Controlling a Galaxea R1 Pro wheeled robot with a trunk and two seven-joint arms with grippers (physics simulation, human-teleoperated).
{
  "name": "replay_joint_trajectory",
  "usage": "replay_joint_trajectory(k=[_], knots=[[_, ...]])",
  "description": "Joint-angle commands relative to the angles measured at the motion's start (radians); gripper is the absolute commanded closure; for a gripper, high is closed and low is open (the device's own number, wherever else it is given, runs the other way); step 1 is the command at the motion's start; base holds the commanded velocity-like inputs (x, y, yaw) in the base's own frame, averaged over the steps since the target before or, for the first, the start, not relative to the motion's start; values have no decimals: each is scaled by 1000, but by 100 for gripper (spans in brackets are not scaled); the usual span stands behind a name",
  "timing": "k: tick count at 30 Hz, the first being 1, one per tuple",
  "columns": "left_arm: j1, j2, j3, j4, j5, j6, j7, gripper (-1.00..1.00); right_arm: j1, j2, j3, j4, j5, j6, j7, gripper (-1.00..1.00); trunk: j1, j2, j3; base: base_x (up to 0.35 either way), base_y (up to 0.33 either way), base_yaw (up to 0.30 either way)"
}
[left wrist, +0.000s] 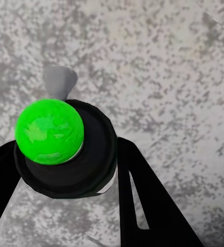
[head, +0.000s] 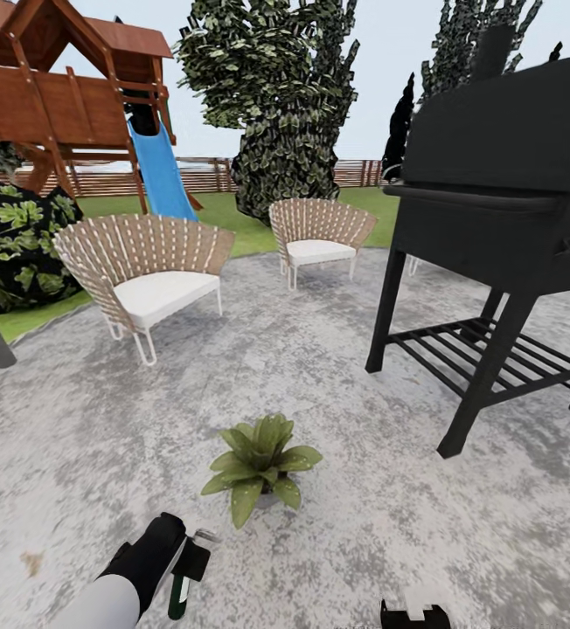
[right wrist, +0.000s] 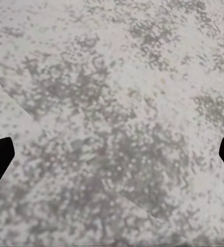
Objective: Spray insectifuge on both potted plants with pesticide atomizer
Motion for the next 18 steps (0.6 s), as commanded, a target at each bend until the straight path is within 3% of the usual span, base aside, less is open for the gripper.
replay_joint_trajectory(k=[1,8,18], knots=[[0,-1,8,-2,-10,4,-8,100,-1,0,-8,1,10,-3,-3,-100,0,0,-1,3,9,-257],[0,-2,6,-1,-10,5,-8,100,-1,0,-8,1,10,-3,-3,-100,0,0,-1,1,2,-256],[0,-3,5,0,-11,5,-8,100,-1,2,-8,1,10,-3,-3,-100,0,0,-1,0,0,-86]])
